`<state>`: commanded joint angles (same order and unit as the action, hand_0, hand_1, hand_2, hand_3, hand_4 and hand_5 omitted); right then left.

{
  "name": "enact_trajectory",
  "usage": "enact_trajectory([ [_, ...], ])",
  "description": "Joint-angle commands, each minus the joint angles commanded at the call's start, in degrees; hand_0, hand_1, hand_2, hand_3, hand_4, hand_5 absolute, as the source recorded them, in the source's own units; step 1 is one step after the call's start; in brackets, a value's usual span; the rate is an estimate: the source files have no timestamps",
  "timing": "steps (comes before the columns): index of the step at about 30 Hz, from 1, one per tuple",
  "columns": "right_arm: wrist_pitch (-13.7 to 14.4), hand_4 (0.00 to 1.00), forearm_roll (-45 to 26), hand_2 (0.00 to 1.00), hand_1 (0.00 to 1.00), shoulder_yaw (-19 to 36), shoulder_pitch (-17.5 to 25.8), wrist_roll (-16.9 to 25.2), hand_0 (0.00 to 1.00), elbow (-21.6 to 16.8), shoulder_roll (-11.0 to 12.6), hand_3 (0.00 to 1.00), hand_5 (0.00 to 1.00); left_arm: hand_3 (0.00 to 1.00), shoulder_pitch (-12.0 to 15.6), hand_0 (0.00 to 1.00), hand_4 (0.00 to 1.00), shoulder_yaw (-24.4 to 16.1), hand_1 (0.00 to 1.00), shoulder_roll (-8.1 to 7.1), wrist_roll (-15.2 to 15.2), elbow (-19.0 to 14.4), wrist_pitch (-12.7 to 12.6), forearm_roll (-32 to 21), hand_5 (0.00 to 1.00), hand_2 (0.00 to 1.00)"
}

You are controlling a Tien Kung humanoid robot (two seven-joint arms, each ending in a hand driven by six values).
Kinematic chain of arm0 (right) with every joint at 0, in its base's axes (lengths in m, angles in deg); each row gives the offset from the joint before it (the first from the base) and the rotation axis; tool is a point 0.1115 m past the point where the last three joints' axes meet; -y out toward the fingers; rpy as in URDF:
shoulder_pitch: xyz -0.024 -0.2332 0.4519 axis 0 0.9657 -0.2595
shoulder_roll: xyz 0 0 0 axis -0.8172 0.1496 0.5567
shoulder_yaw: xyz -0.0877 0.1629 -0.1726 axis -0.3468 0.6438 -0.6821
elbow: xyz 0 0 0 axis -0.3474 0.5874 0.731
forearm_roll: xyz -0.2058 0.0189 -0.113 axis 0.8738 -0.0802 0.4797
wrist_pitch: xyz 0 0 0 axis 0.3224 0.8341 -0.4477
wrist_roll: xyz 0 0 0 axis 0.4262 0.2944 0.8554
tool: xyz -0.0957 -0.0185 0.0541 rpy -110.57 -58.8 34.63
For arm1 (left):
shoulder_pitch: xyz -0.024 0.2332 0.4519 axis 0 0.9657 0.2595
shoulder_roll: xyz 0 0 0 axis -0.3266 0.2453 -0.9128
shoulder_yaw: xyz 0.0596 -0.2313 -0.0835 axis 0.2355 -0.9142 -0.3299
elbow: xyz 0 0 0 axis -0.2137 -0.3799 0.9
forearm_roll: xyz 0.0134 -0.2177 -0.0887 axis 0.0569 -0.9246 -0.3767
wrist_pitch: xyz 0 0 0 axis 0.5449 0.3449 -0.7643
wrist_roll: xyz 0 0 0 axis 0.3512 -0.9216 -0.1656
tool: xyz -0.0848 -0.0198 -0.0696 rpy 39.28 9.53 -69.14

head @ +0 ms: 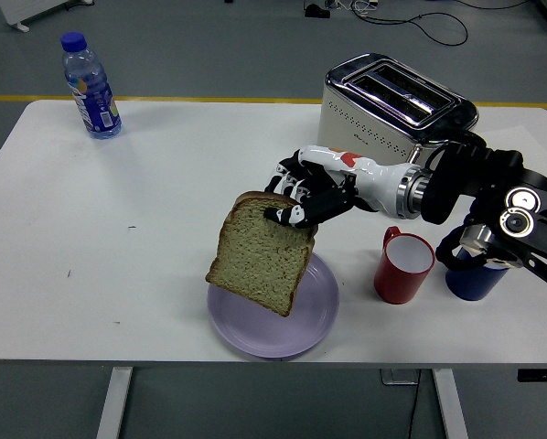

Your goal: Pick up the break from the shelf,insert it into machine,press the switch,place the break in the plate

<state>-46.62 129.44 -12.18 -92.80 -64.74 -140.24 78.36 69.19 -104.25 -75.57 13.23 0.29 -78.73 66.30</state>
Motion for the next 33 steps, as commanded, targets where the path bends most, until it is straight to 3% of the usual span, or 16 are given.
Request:
enact_trajectory([
  [5, 1.3, 0.435, -0.2, 0.315, 0.184, -1.7, 3.4, 0.4, 0.140, 2.7, -3.5, 0.398, 0.002, 0.569, 0.1, 0.616, 0.325, -0.1, 0.468, 0.00, 0.0, 0.0, 0.0, 0.4, 0.904, 0.424],
  [17, 4.2, 0.434, 1.8, 0.315, 0.185, -1.7, 6.1, 1.1, 0.144, 8.6, -8.3, 0.399, 0.002, 0.569, 0.0, 0.615, 0.323, -0.6, 0.469, 0.00, 0.0, 0.0, 0.1, 1.5, 0.905, 0.425],
  [33, 4.5, 0.430, 6.1, 0.318, 0.187, -2.6, 6.6, 1.8, 0.154, 12.9, -9.8, 0.406, 0.002, 0.570, -0.8, 0.615, 0.323, 0.7, 0.468, 0.00, -0.1, 0.0, -0.1, -0.3, 0.905, 0.428],
])
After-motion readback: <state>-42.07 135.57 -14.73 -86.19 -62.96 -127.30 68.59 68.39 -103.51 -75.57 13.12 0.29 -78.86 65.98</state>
